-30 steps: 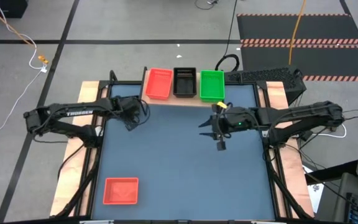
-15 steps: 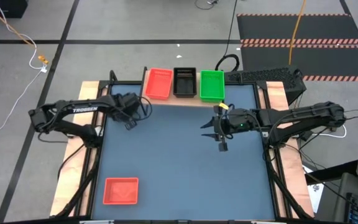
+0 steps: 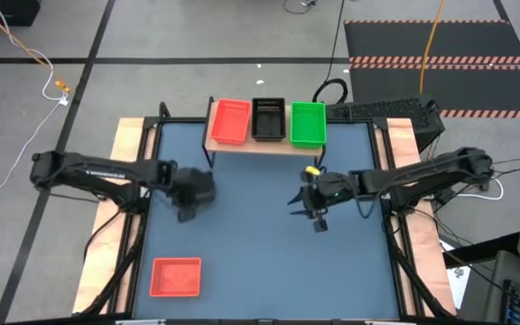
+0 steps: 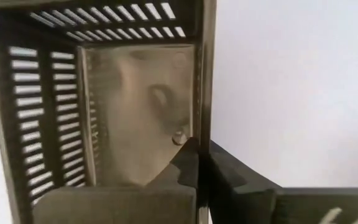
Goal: Stack baskets on shelf by color
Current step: Stack the black bin on top of the black bin on the shelf
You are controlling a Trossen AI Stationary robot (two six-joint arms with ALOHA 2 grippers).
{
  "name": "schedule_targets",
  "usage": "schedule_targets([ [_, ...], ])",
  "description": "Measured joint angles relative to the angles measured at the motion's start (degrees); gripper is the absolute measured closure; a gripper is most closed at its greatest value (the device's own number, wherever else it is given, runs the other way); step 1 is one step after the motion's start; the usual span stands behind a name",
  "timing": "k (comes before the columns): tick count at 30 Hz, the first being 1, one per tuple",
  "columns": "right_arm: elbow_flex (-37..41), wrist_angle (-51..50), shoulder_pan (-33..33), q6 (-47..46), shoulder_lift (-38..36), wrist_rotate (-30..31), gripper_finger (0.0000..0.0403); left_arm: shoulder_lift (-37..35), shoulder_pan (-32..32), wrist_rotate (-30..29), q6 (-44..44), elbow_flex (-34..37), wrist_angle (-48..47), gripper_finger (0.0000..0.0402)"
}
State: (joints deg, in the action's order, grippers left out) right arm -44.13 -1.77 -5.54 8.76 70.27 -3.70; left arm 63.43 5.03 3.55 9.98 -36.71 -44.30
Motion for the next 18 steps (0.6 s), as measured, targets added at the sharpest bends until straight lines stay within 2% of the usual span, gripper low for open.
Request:
schedule_targets([
  [5,-0.8,7.6,-1.8,5.8,11.0,-0.9,0.0273,-1.7,-14.2,1.0,-3.8,0.0,2.1,0.0393],
  [9,-8.7,10.9,-2.1,9.6,19.3,-1.4,0.0273,0.0,-22.3,1.1,-9.0,0.0,10.0,0.0396],
  [14,-21.3,7.6,-2.4,15.6,29.3,-7.9,0.0271,4.5,-26.2,-2.3,-16.9,0.0,21.8,0.0391],
  [18,-30.3,2.4,-3.0,20.3,34.8,-8.0,0.0254,9.0,-26.6,-3.7,-21.4,0.0,23.8,0.0396],
])
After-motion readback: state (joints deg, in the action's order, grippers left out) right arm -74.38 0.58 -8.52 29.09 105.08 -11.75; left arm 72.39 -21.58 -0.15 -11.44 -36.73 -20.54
